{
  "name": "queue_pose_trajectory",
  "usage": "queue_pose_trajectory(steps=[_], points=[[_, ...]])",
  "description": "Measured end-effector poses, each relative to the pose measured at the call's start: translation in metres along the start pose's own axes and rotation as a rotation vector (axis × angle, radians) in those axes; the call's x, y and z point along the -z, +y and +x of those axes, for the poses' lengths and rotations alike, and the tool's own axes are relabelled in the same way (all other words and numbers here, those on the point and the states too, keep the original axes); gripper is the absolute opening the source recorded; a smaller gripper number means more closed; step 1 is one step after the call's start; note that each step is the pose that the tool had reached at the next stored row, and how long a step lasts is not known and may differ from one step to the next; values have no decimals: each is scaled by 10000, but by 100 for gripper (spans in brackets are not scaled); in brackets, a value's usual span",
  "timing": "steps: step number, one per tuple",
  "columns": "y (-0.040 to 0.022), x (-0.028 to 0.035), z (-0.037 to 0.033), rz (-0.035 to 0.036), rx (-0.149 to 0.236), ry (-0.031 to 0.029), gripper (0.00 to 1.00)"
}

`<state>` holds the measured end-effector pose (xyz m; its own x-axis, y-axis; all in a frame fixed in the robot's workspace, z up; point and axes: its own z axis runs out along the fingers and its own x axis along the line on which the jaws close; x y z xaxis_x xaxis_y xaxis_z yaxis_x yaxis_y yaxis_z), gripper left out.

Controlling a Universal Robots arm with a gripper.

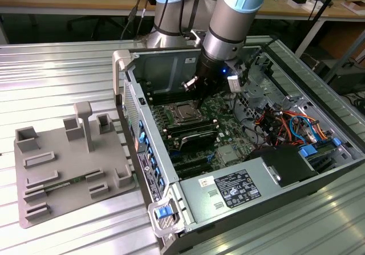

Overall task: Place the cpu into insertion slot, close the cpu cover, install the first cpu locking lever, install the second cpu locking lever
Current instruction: 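Install the first cpu locking lever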

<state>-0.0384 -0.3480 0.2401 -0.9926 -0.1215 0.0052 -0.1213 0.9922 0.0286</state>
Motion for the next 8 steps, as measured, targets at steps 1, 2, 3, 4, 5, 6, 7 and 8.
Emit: queue_pose_trajectory(steps=[1,2,3,4,5,6,7,8], points=[[1,20,0,-4,1,0,11],[1,20,0,-8,1,-2,11],[1,19,0,-9,0,-2,11],[1,20,0,-8,1,-2,11],[1,20,0,-7,1,-1,11],[1,20,0,-8,0,-1,11],[1,20,0,-8,1,-1,11],[1,20,0,-8,1,-1,11]])
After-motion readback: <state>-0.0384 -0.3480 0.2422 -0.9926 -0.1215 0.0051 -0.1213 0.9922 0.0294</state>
